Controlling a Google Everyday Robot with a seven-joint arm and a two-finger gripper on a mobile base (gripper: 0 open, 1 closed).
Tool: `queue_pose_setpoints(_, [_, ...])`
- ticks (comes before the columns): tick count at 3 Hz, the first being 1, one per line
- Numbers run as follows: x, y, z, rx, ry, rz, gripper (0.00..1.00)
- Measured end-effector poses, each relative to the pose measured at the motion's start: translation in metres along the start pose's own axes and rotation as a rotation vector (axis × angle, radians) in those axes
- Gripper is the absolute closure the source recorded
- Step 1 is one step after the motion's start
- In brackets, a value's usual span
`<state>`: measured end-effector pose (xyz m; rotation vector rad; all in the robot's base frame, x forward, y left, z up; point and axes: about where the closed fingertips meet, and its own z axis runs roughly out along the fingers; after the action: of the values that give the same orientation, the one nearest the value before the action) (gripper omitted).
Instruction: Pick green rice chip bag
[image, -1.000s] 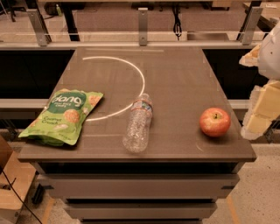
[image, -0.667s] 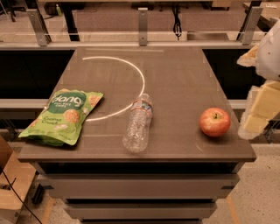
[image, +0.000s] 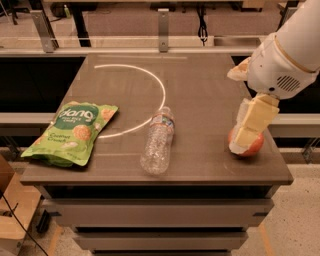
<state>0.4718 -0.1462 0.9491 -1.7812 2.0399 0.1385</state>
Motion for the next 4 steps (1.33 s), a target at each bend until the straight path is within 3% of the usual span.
queue_pose_setpoints(1, [0.0, 0.0, 0.0, 0.0, 0.0, 0.0, 0.0])
queue_pose_setpoints(2, [-0.03, -0.003, 0.015, -0.005, -0.057, -0.033, 0.0])
queue_pose_setpoints(4, [-0.137, -0.006, 0.076, -0.087, -0.188, -0.192, 0.0])
